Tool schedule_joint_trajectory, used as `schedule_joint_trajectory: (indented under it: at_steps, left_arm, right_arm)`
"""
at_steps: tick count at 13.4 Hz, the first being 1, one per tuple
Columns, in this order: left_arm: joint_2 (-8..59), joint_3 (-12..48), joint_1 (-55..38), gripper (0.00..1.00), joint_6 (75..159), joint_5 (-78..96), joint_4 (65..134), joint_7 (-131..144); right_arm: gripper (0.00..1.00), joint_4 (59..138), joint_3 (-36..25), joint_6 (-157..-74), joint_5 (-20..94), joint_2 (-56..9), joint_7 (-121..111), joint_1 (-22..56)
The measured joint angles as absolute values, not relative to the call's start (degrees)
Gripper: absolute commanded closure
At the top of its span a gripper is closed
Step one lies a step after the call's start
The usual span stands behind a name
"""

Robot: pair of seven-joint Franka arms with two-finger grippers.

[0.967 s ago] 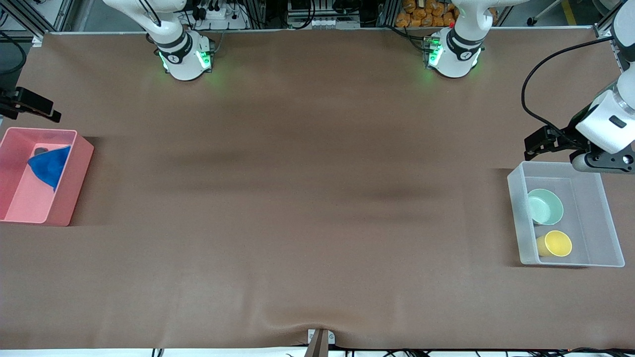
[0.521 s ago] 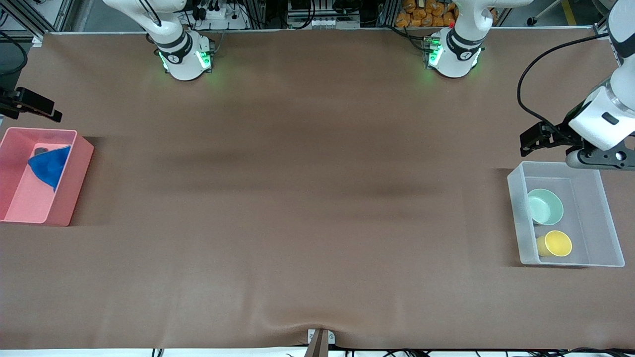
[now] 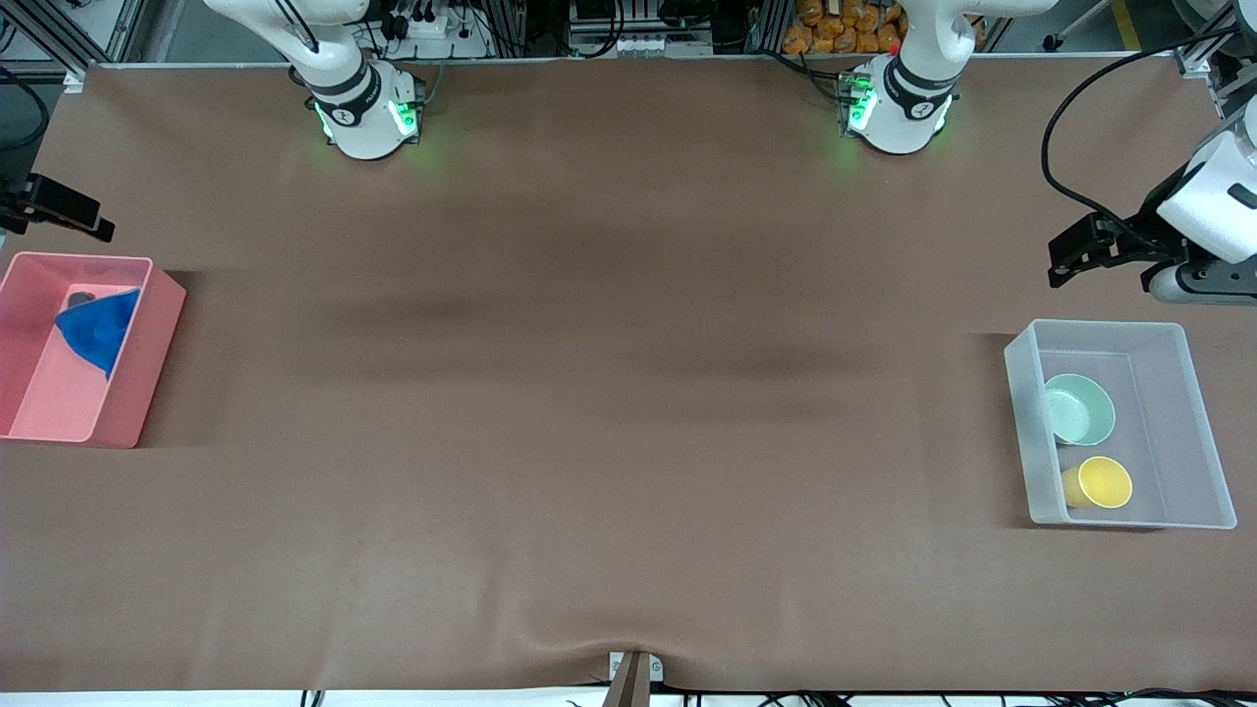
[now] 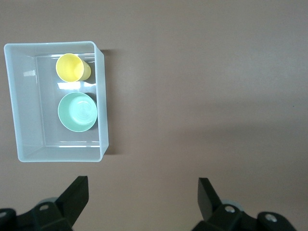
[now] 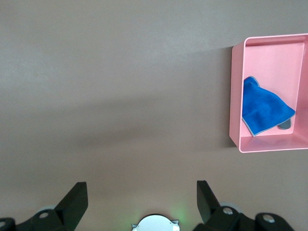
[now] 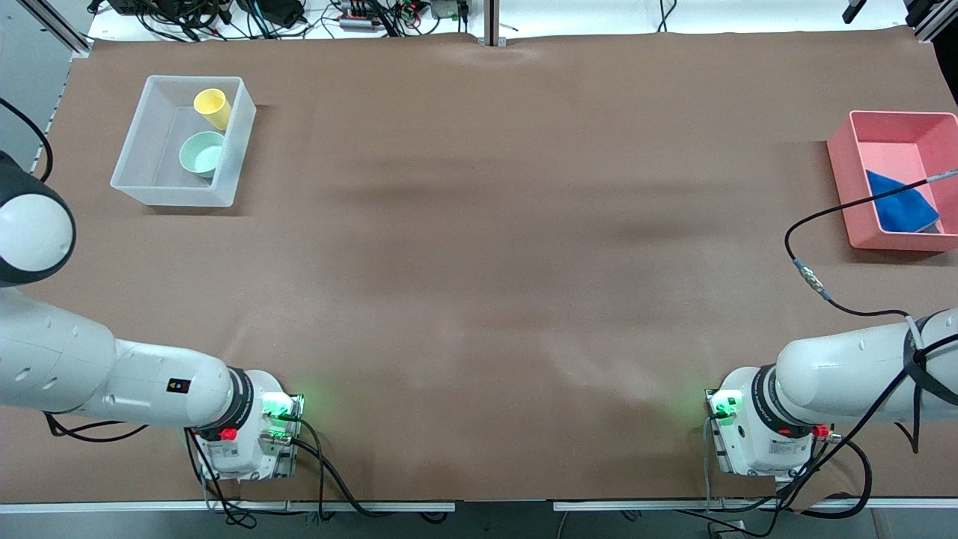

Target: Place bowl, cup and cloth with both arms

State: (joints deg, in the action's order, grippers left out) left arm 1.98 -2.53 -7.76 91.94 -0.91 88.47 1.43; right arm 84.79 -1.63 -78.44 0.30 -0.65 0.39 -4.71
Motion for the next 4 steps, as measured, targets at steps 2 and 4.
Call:
schedule_joint_trajectory:
  at_steps: [2,4]
  left_arm:
    - [1.97,-2.55,-7.76,0.0,91.94,-0.79,88.08,1.43]
    - [1.98,-2.72,-7.75,0.0,91.92,-0.36,87.96,1.43]
  right_arm:
    - [0.0,85.14,-1.66,-78.24,0.29,-0.64,0.39,-4.78]
    - [0.0,85.94,-1.75,-78.12,0.26,-0.64,0.39,-4.8]
